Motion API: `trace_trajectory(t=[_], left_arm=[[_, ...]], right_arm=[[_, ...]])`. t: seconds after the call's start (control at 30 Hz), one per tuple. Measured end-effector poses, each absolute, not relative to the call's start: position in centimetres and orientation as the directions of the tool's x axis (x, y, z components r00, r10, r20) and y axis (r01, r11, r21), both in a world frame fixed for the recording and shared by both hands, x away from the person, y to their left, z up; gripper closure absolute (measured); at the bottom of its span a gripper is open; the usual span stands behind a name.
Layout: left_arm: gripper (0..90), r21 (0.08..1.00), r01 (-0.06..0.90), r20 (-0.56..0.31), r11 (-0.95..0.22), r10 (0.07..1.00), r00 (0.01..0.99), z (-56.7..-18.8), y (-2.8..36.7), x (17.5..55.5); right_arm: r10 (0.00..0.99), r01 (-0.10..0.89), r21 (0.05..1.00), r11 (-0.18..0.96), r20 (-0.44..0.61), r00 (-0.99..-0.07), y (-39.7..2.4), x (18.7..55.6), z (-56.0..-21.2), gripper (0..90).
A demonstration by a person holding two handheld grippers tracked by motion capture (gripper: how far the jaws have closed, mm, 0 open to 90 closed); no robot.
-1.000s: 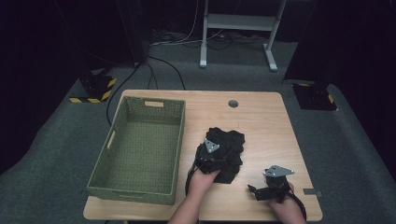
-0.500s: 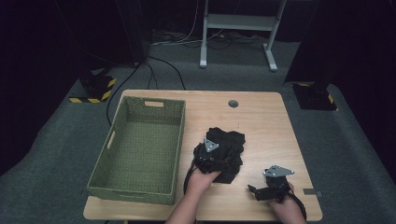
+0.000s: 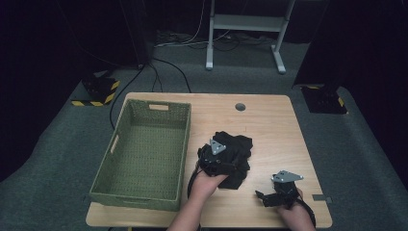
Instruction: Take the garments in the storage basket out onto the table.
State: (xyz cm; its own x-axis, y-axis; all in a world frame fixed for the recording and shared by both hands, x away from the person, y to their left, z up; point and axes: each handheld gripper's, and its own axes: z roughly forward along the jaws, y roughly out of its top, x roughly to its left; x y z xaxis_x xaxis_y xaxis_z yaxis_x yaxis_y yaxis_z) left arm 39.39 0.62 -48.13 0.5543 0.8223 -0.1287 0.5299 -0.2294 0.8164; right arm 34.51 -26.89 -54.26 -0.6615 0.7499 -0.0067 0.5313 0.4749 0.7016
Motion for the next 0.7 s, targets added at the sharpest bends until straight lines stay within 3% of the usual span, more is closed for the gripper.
trace_trajectory(t=[0.7], left_arm=[[1.5,0.850,0.474,-0.105,-0.229,0.808,0.579,-46.3,0.7,38.8]], right_arm=[[0.749,0.531,0.701,0.476,-0.007,-0.663,-26.9,34.5,-54.3,0.4]])
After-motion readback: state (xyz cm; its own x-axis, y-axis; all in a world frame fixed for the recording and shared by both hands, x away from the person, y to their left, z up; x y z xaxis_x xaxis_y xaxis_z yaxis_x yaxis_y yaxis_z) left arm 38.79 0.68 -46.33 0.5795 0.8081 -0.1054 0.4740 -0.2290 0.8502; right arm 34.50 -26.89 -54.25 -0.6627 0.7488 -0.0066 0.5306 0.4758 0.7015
